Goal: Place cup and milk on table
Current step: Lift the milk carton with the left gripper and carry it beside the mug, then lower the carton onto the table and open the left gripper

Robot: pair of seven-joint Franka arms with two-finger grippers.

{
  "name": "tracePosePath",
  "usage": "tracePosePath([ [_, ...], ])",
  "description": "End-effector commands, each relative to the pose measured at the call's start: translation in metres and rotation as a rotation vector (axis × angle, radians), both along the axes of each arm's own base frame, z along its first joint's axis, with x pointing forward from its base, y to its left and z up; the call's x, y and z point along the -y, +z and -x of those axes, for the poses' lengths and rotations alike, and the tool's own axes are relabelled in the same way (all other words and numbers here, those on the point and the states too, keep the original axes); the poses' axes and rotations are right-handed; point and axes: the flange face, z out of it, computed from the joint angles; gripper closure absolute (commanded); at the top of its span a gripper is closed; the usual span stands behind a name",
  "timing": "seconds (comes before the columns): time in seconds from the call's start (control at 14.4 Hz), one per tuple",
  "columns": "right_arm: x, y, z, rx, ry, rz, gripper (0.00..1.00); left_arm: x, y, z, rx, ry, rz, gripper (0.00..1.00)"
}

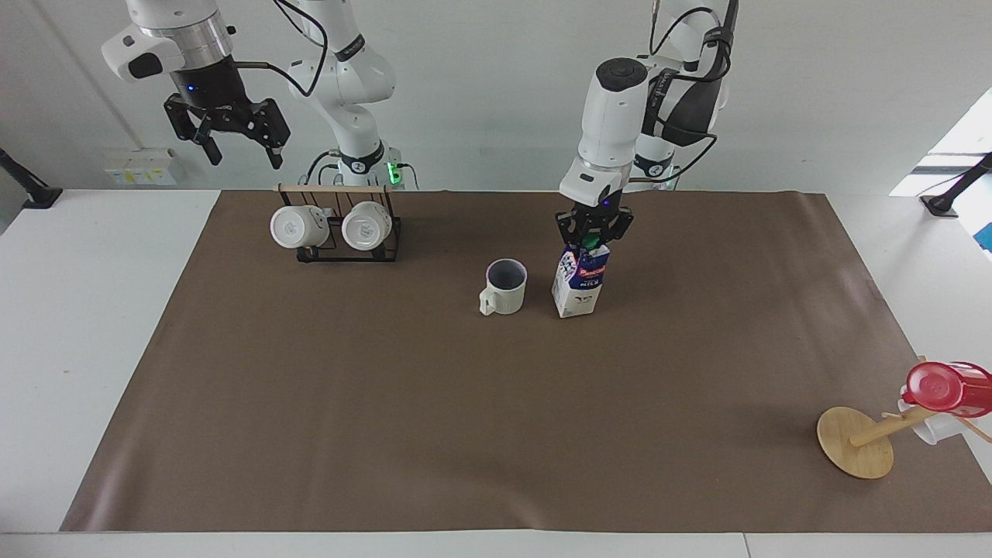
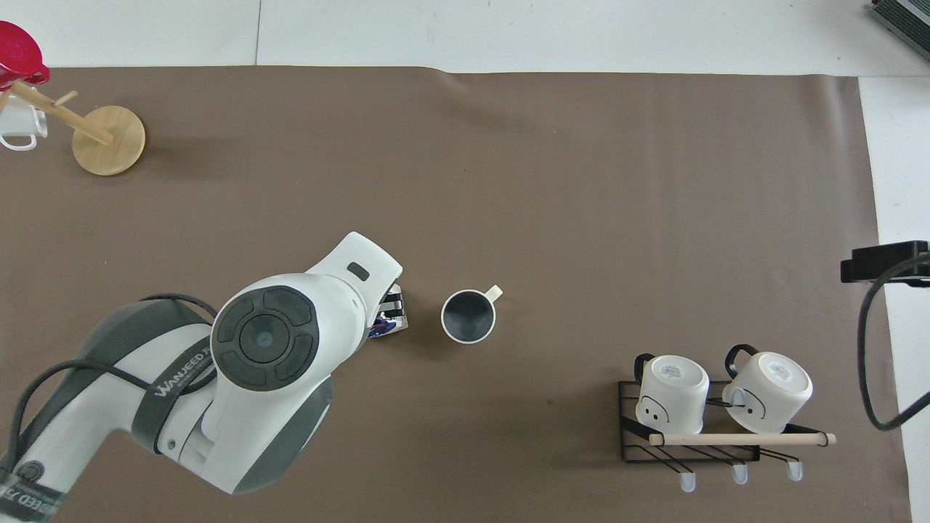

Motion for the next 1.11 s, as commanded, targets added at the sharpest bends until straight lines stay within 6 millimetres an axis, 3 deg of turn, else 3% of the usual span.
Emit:
tracePosePath([
  [0.0, 0.003, 0.000, 0.000, 0.002, 0.017, -0.007, 0.00, 0.016, -0.004, 0.004, 0.015, 0.000, -0.013, 0.62],
  [0.28, 0.008, 0.000, 0.002, -0.015, 0.009, -0.007, 0.00, 0.016, -0.006, 0.004, 0.019, -0.008, -0.011, 0.57],
  [0.76, 0.017, -0.006, 0.000, -0.035, -0.015, 0.004, 0.00, 0.016, -0.007, 0.004, 0.017, -0.016, -0.014, 0.15],
  [0.83, 0.015, -0.006, 0.002, -0.037, -0.013, 0.009, 0.00, 0.016, -0.006, 0.005, 0.018, -0.016, -0.013, 0.04],
  [1.04, 0.008, -0.006, 0.003, -0.038, -0.005, 0.008, 0.00, 0.018, -0.002, 0.005, 0.018, -0.006, -0.011, 0.00],
])
